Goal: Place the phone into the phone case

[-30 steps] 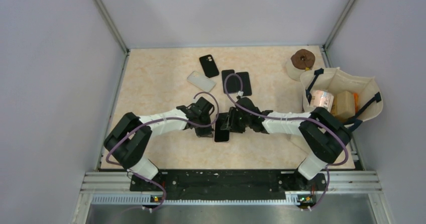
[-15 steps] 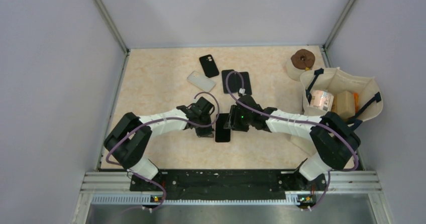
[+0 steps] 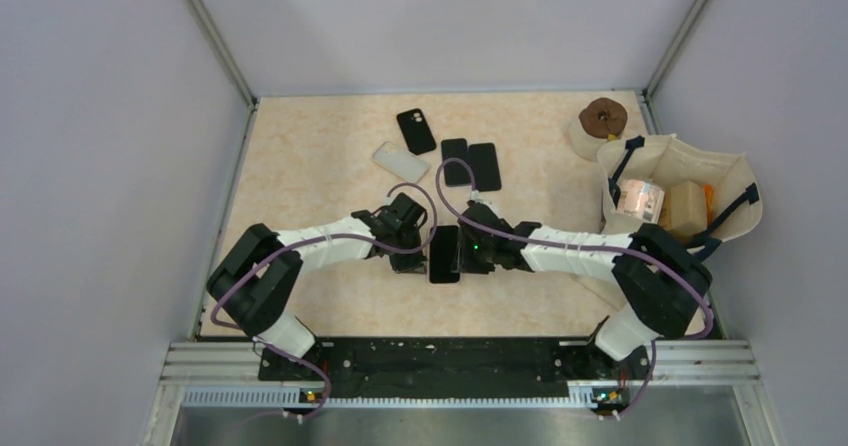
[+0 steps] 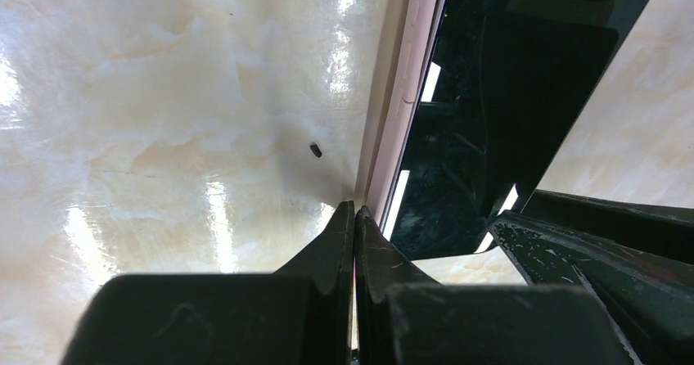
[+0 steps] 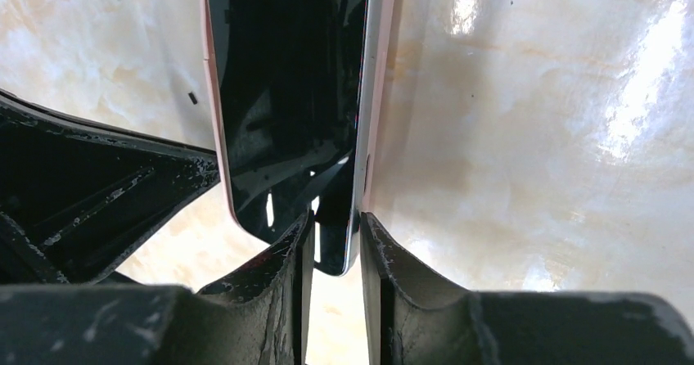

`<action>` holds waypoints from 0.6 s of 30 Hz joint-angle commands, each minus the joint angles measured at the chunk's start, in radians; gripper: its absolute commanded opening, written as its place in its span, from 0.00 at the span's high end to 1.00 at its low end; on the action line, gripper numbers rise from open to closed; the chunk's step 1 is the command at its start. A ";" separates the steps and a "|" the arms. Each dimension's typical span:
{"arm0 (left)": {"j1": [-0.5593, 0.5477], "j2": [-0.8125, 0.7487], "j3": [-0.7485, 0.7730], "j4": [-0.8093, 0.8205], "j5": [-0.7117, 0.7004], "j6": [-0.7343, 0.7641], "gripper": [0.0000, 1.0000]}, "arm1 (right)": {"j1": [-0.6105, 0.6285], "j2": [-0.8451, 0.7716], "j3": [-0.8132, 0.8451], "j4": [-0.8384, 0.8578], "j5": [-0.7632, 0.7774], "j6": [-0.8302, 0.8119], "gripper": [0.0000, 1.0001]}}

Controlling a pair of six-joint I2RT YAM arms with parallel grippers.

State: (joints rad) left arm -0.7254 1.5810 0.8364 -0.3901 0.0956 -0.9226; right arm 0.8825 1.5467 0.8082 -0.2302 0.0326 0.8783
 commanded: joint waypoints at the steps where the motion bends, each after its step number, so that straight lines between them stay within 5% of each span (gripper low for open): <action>1: -0.002 -0.027 -0.011 0.082 0.027 -0.019 1.00 | 0.025 0.007 0.027 -0.012 0.036 0.005 0.75; 8: -0.002 -0.020 -0.012 0.092 0.033 -0.019 1.00 | 0.059 0.030 0.049 -0.041 0.069 0.004 0.98; 18: -0.001 -0.012 -0.014 0.100 0.039 -0.021 1.00 | 0.124 0.127 0.036 -0.034 0.077 0.032 1.00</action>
State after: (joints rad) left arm -0.7242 1.5810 0.8257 -0.3721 0.1013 -0.9226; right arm 0.9470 1.5776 0.8536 -0.3038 0.1436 0.8833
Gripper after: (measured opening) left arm 0.010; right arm 0.010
